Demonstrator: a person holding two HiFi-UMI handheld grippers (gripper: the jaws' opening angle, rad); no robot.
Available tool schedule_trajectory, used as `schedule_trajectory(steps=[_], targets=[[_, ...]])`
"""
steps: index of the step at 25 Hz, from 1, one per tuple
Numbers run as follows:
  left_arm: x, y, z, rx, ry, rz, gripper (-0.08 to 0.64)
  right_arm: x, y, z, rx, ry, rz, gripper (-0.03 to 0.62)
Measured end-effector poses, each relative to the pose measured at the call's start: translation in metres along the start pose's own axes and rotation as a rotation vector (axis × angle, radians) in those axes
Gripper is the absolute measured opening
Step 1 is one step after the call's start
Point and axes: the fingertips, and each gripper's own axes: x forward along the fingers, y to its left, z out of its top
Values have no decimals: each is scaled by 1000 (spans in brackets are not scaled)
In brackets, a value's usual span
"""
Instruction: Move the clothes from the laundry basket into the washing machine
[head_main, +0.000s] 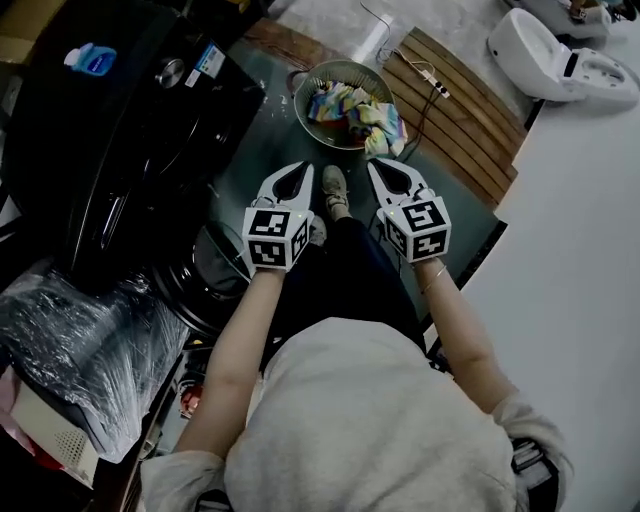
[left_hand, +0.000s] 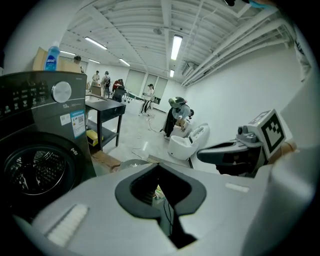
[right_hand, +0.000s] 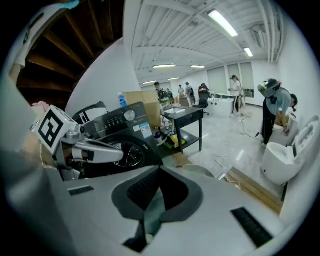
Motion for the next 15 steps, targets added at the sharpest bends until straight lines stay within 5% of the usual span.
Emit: schedule_trajectory(steps=[9,15], targets=[[96,28,-11,-96,63,20,9,80,-77,-15,36,96,9,8],[150,50,-45,-116,105,7,9,129,-119,-59,77,153,-19,8]])
